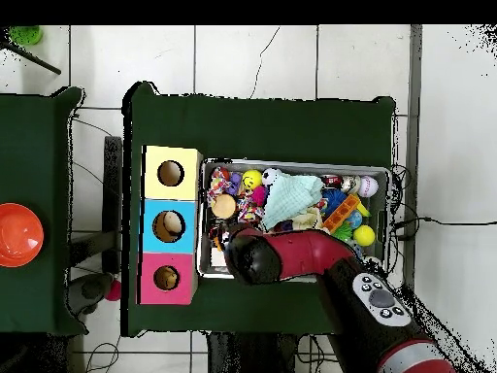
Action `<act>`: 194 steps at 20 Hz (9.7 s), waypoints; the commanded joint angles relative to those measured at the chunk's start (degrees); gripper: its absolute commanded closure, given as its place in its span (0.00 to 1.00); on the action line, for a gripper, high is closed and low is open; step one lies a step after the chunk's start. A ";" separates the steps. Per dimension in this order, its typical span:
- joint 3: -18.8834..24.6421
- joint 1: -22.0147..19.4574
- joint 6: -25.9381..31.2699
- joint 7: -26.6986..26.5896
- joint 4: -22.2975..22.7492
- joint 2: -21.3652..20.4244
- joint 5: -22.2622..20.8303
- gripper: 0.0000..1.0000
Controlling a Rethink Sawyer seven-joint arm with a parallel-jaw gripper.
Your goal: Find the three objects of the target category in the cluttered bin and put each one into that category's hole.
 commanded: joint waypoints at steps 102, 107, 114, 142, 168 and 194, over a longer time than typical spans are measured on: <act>12.19 -18.89 13.02 -6.24 -7.50 16.02 -5.38 1.00; 16.04 -21.17 17.81 -5.92 -4.97 16.17 0.18 1.00; 17.51 -22.29 22.08 -2.75 -2.21 16.13 5.74 1.00; 17.99 -19.64 20.11 -1.00 2.24 12.69 7.01 1.00; 16.83 -15.68 17.81 -5.47 -0.25 -3.61 -2.56 0.00; 17.22 -15.30 21.23 -12.21 -5.81 -9.53 -15.64 0.00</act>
